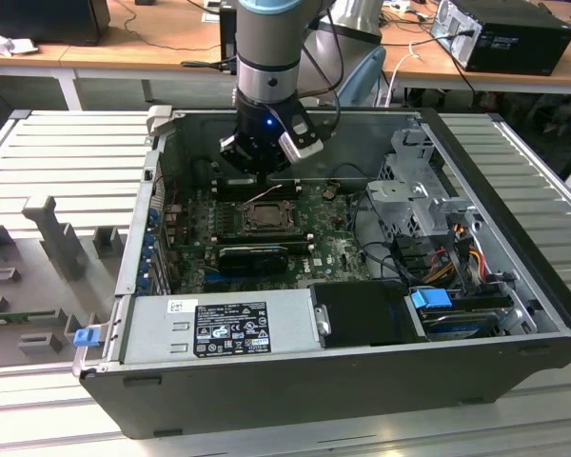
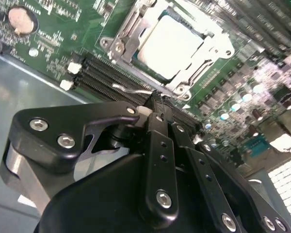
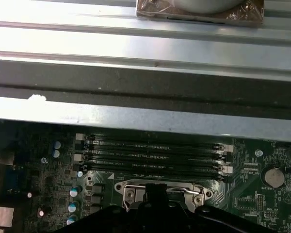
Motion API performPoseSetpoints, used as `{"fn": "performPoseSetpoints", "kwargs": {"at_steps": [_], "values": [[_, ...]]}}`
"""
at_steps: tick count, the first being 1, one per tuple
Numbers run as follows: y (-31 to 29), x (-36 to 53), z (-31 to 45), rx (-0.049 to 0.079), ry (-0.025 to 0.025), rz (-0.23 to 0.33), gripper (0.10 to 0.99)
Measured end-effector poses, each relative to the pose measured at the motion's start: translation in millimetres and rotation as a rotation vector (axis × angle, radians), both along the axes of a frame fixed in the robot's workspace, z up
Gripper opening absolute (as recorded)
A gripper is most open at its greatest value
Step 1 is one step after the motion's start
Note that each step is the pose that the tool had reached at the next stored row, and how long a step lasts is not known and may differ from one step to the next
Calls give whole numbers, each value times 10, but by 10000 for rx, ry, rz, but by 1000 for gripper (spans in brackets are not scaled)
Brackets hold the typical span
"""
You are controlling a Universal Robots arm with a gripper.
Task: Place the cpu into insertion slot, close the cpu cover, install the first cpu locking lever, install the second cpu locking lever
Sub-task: 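Install the first cpu locking lever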
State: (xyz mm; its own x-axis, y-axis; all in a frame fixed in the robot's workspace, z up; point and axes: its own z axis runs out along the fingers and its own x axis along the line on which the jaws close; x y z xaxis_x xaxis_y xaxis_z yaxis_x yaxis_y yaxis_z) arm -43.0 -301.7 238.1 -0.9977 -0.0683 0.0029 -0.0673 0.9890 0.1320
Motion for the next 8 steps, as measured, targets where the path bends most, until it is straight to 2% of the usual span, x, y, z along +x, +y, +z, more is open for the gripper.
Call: {"fn": "performPoseSetpoints", "kwargs": {"at_steps": [1,8], "values": [[0,2,-8,132,-2,1,106],[-1,30,-40,132,4,1,106]]}}
